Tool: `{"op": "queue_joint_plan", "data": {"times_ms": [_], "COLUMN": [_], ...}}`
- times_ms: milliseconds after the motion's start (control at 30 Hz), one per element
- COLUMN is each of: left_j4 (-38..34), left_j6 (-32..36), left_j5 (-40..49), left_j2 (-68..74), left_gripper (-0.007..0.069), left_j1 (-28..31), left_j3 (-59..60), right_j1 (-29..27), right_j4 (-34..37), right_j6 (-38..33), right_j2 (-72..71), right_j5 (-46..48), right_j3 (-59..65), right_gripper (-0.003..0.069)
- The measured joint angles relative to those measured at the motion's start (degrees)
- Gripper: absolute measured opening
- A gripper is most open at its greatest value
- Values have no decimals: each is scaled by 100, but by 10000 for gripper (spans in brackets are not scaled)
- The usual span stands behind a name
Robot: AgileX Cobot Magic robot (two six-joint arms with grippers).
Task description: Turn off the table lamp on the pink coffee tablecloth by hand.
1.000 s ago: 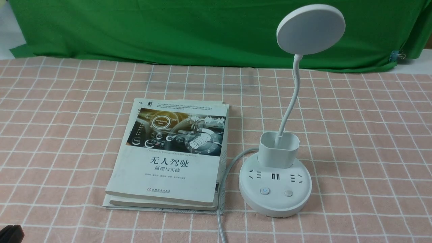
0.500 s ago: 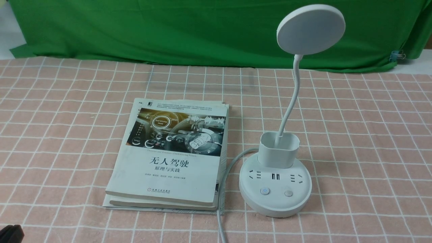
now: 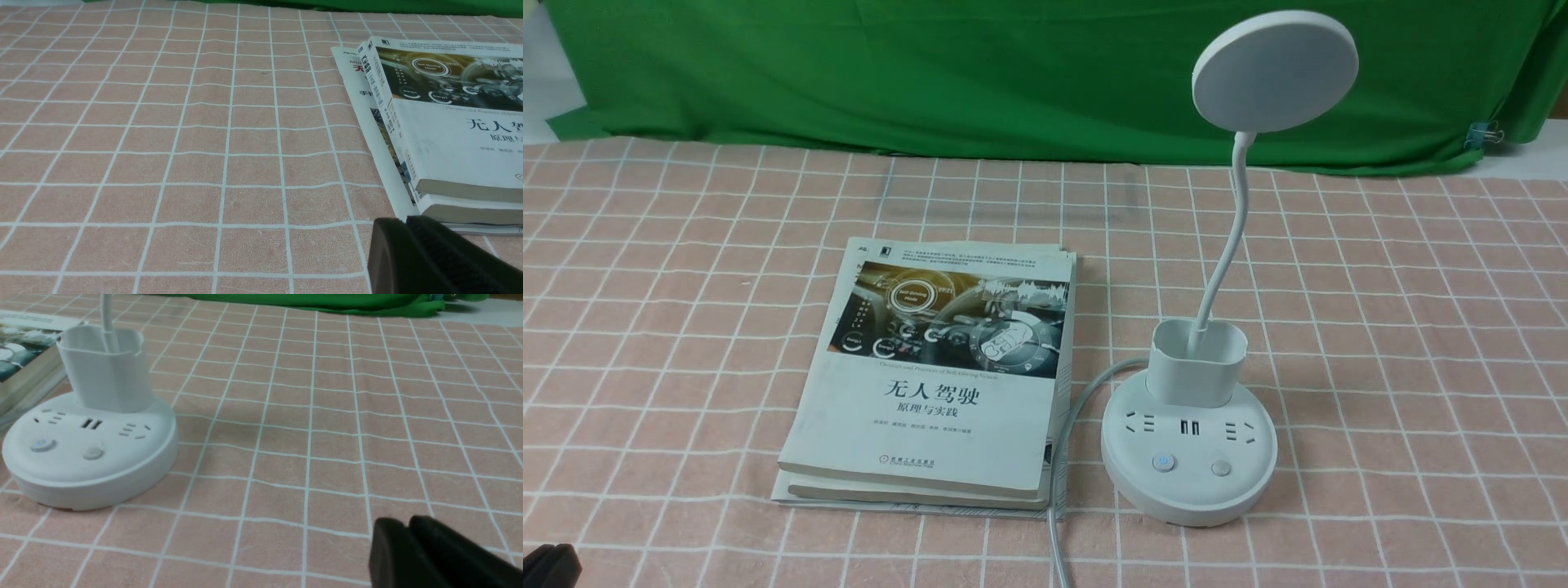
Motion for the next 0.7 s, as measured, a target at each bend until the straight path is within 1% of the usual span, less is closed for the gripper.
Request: {"op": "queue_joint_plan", "data": {"times_ms": [700], "left_j4": [0], "left_j6": [0], "left_j5": [0], "left_j2": [0], "left_gripper": [6], "left_j1": [0], "left_j3": [0], "right_j1": [0], "right_j4": [0], "right_j6": [0], "right_j2": [0], "right_j5": [0], "right_j3": [0], "right_gripper": [162]}}
